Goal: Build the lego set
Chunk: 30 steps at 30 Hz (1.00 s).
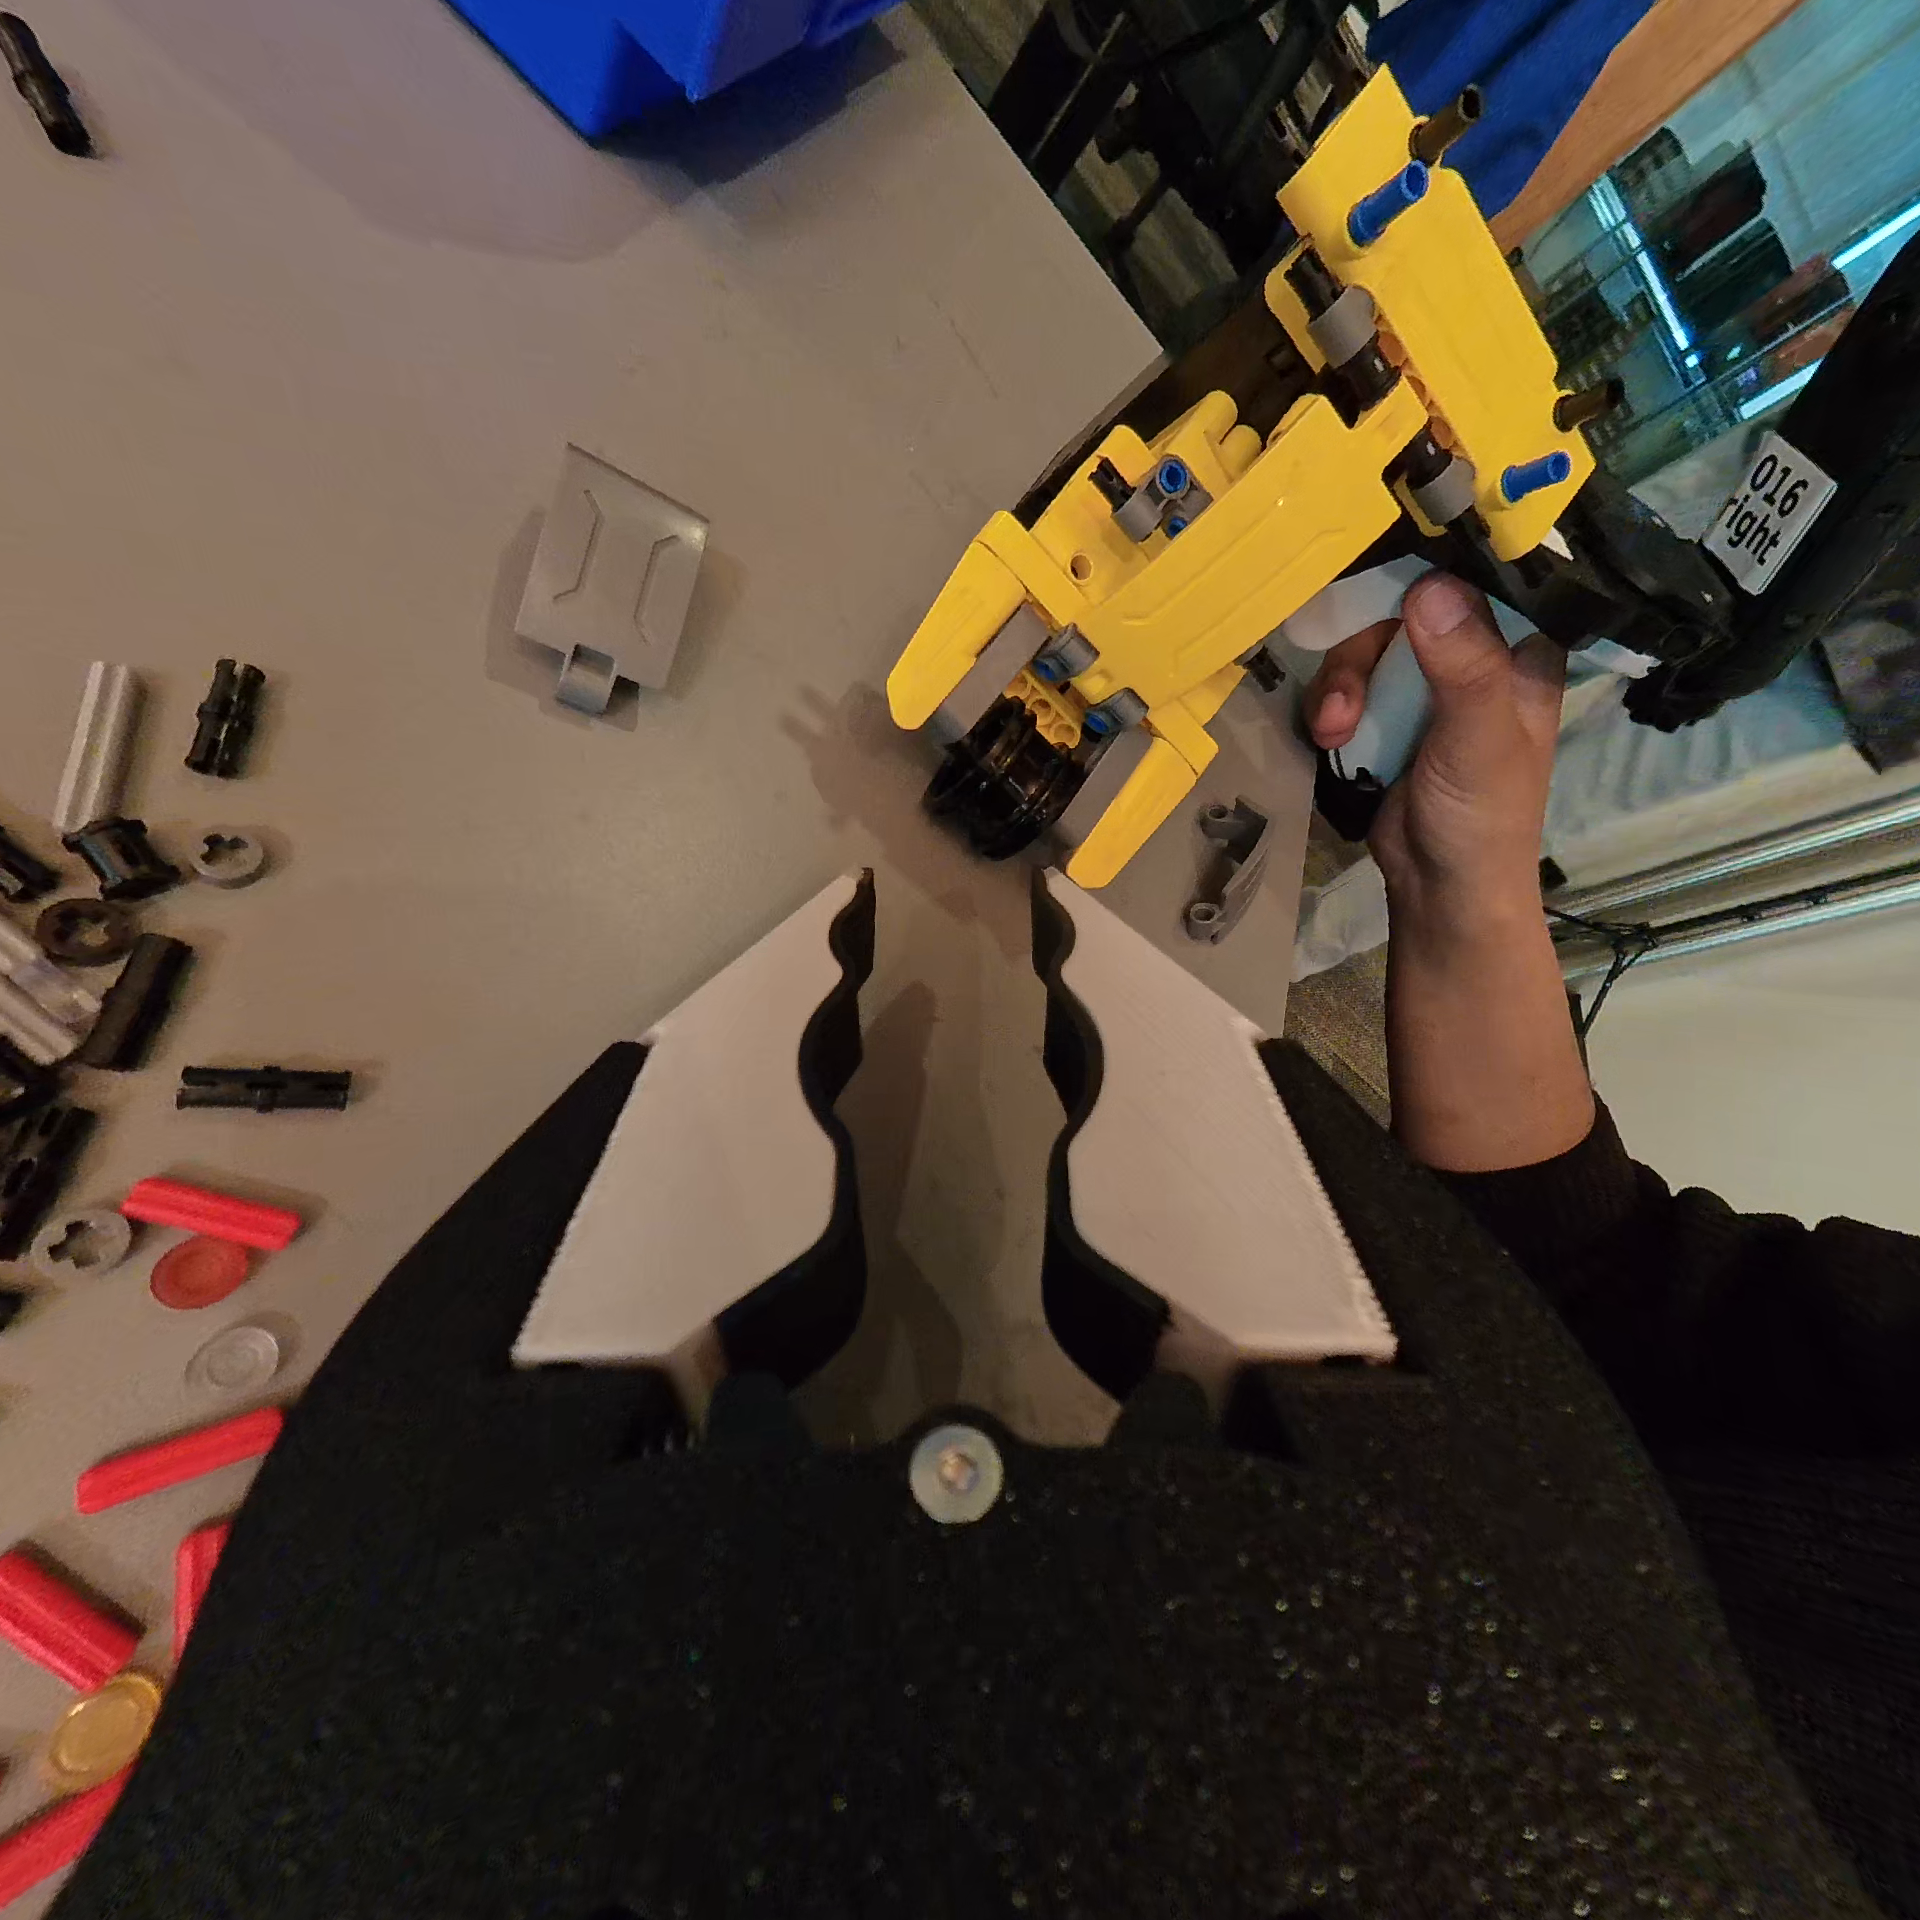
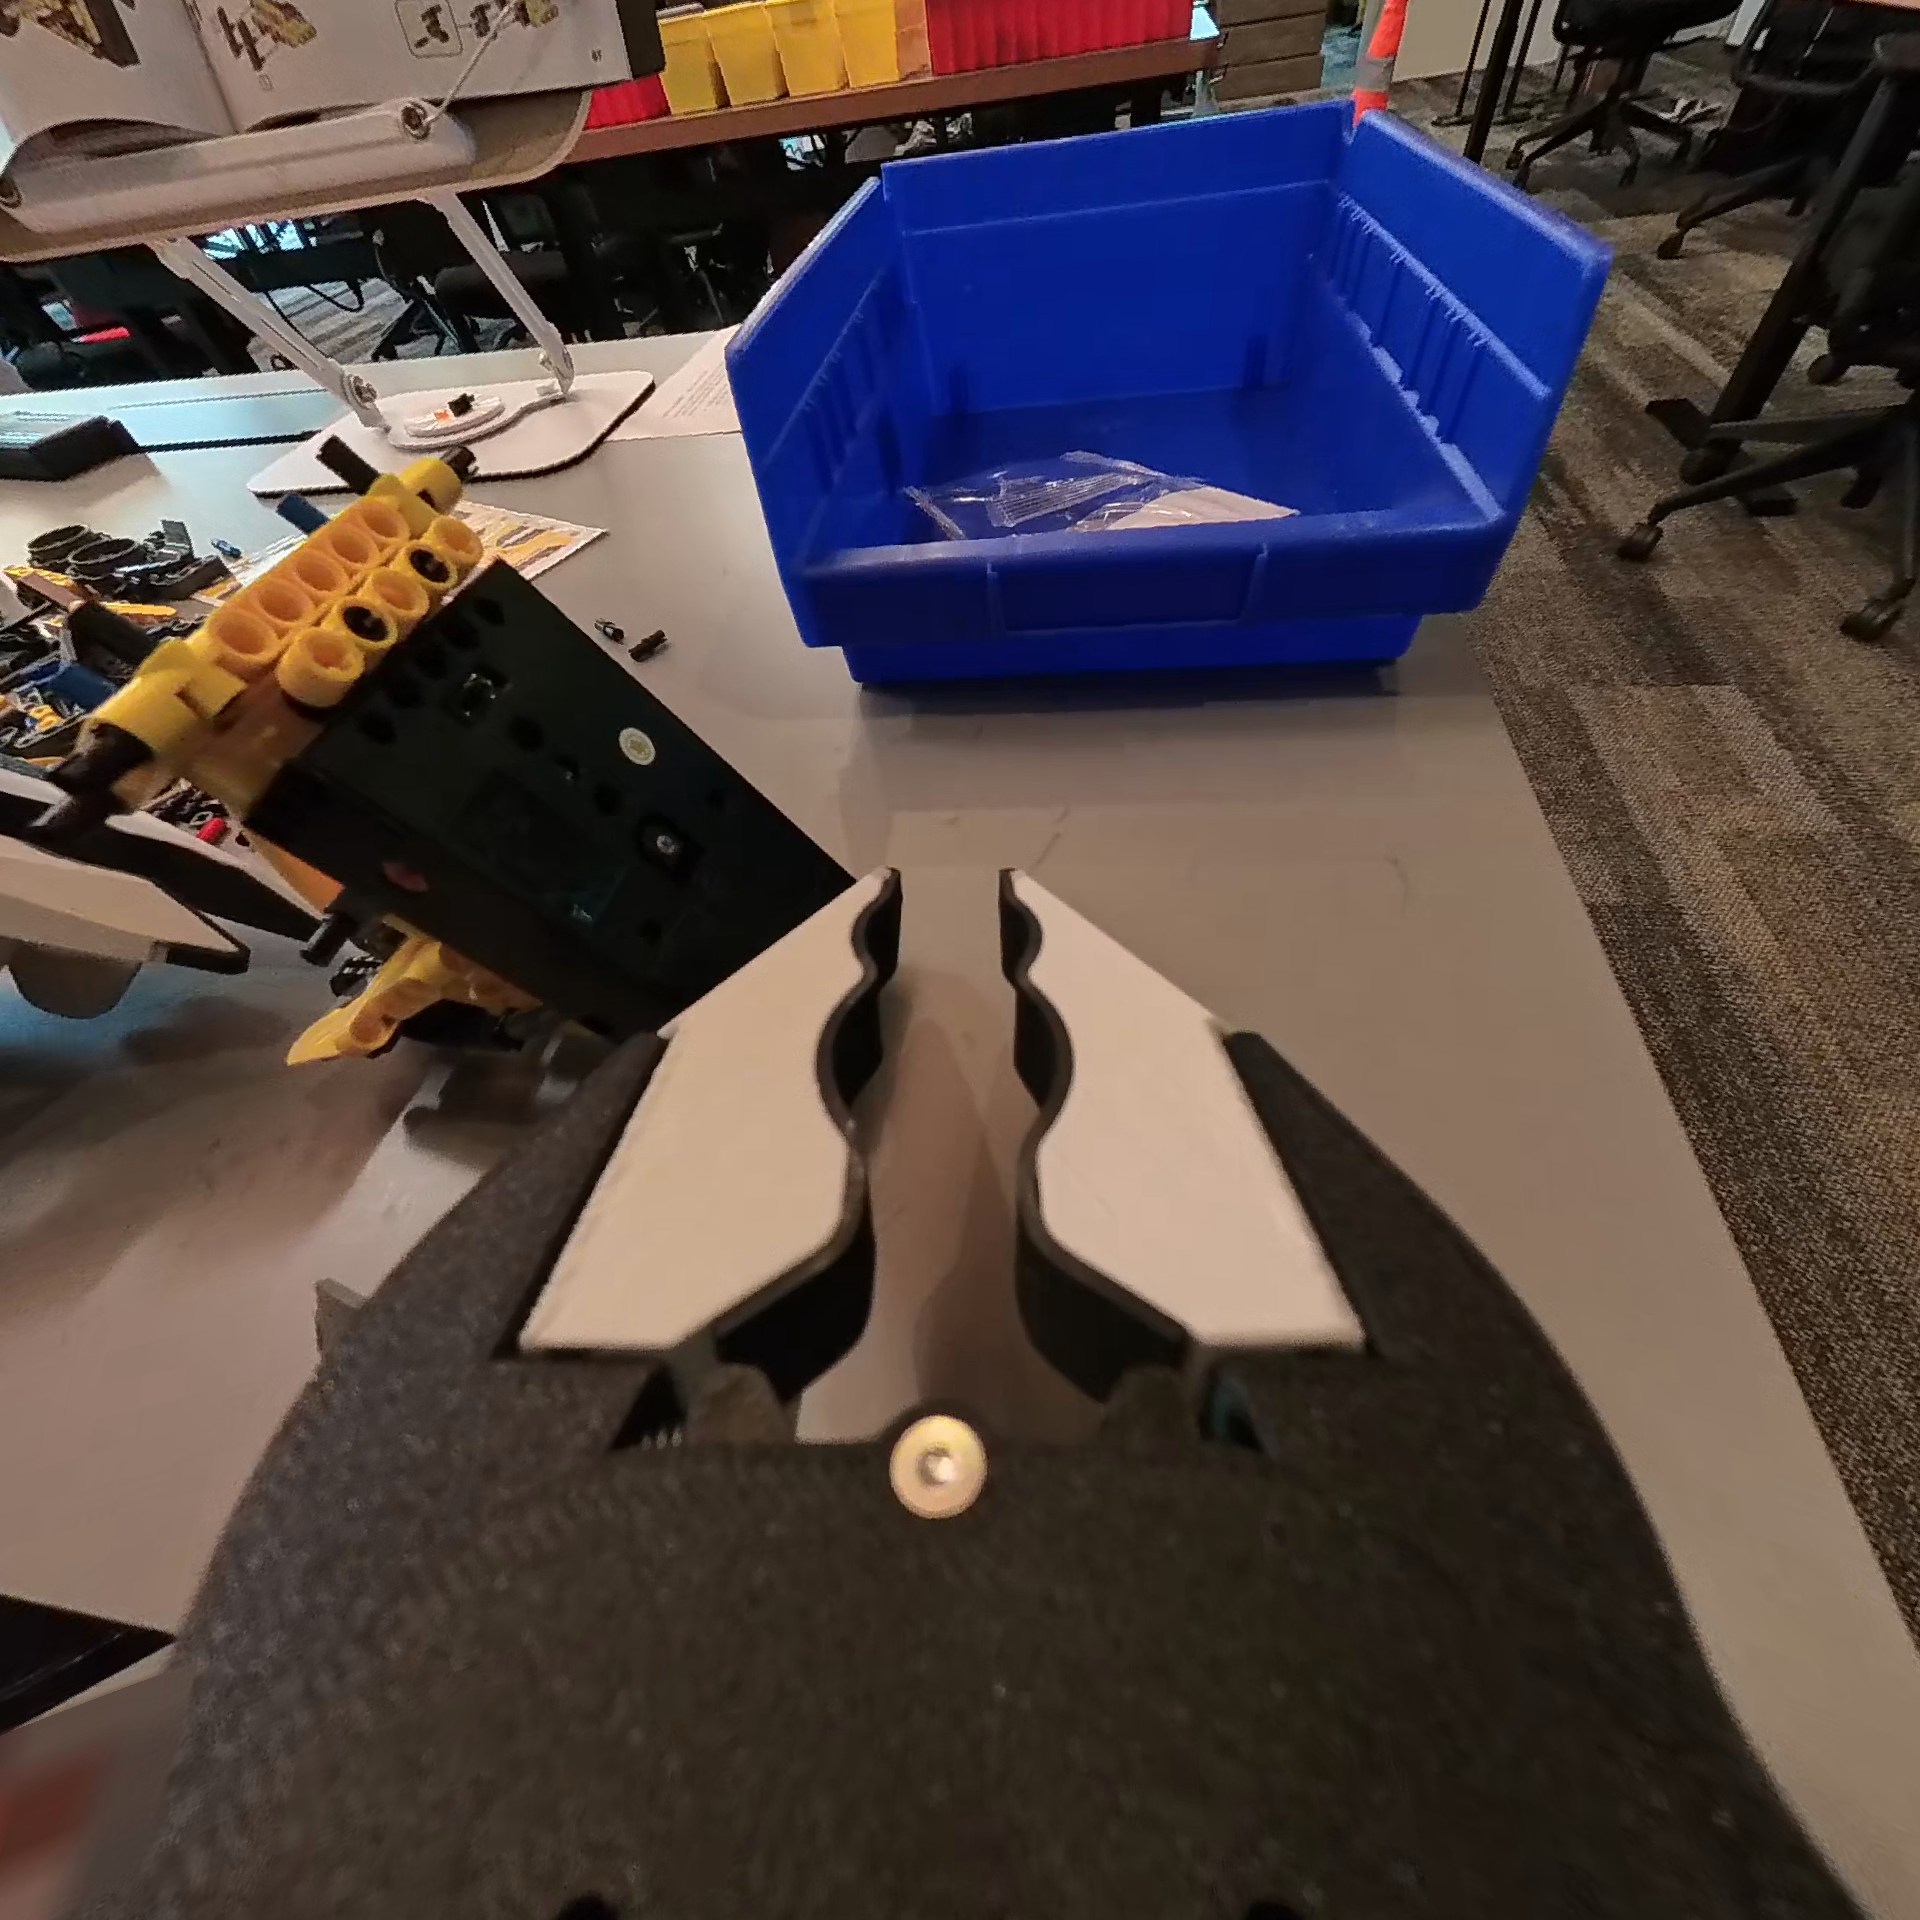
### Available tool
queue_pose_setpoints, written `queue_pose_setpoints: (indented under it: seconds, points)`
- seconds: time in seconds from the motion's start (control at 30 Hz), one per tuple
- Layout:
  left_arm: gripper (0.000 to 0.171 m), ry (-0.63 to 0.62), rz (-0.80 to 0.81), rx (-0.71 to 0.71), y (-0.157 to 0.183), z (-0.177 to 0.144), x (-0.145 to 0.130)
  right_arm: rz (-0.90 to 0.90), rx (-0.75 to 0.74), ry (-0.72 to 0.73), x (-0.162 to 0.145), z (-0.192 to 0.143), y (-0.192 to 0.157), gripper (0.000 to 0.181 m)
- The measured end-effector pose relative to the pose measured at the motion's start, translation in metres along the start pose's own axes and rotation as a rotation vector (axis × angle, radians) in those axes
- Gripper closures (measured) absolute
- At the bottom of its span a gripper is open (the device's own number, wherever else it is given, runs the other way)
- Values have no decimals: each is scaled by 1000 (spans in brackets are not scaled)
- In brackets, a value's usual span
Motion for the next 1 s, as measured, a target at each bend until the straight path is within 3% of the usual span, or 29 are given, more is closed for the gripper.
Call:
queue_pose_setpoints:
  seconds: [0.2, 0.3, 0.37, 0.43, 0.57, 0.63, 0.73, 1.0]
  points:
    - [142, 36, 16, 1, 1, -4, 3, -3, -3, -6, 0, 1, 0, 163]
    - [142, 100, 41, 60, -7, -25, 13, -11, -7, -15, -1, 1, 0, 163]
    - [142, 197, 67, 109, -11, -66, 31, -14, -10, -15, -1, 1, -1, 163]
    - [142, 340, 101, 228, -21, -127, 47, -13, -10, -21, -1, 2, 0, 163]
    - [143, 526, 31, 699, -75, -260, 39, -19, -13, -20, -1, 2, -1, 163]
    - [143, 486, -106, 961, -113, -312, 11, -14, -9, -27, -1, 2, -1, 163]
    - [143, 351, -261, 1165, -146, -350, -28, -8, -6, -39, -2, 4, 0, 163]
    - [143, -1, -310, 1326, -188, -333, -61, -1, -7, -37, -2, 3, 0, 163]
Point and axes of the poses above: each gripper's, where its closed fingertips meet, z out along the fingers, x out of its top, y = z × x across the jaws, the point moved 6 cm from there along -z, back along the fingers, and after that the axes turned 4 degrees about x, right-handed, at the moved point
